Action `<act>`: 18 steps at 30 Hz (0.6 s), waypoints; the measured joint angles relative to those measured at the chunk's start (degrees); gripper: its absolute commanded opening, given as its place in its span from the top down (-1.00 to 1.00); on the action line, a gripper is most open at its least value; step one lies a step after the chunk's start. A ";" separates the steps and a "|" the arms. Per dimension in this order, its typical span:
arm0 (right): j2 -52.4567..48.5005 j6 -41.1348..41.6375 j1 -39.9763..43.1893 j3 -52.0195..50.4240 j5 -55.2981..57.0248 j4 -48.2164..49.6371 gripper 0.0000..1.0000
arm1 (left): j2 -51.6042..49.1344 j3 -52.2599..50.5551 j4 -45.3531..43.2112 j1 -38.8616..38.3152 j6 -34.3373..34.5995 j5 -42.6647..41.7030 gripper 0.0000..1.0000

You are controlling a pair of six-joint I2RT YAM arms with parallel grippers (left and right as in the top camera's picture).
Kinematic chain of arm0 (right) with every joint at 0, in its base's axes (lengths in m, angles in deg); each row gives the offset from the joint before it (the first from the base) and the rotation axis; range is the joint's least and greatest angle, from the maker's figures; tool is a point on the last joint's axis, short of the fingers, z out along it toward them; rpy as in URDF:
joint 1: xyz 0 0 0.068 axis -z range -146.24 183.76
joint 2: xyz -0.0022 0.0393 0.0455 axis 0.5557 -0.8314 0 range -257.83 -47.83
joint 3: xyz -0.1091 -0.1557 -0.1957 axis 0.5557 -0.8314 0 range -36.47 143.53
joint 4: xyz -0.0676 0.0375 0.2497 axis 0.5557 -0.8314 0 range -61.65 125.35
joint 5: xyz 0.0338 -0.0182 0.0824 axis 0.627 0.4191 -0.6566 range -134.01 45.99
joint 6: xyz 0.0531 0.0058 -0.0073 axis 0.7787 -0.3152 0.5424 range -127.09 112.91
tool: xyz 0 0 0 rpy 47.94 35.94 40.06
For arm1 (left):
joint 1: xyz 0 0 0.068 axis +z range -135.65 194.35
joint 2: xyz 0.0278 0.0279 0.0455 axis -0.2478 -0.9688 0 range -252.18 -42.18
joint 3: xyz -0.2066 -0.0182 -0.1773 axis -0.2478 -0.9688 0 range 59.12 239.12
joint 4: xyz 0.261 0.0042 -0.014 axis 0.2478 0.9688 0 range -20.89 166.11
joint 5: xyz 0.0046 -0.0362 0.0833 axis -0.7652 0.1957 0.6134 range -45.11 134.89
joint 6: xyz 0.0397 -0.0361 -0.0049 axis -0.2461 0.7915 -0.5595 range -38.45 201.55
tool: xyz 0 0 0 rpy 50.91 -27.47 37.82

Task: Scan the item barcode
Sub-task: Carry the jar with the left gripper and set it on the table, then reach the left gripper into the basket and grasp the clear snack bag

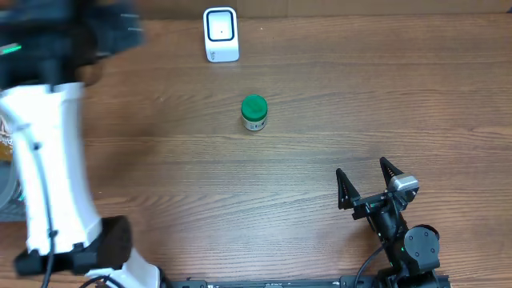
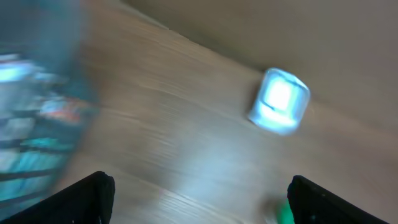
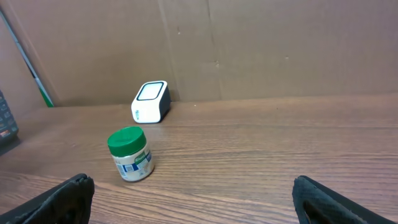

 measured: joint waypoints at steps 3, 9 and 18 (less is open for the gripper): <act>0.00 0.00 0.00 0.00 0.02 -0.02 -1.00 | 0.15 -0.02 -0.09 10.19 0.66 0.11 -0.85; 0.00 0.00 0.00 0.00 0.00 -0.02 -1.00 | -2.10 -0.02 -1.14 23.69 1.57 0.07 -0.87; 0.00 0.00 0.00 0.00 0.02 0.00 -1.00 | -11.69 -0.02 -1.55 32.96 0.07 0.07 -0.73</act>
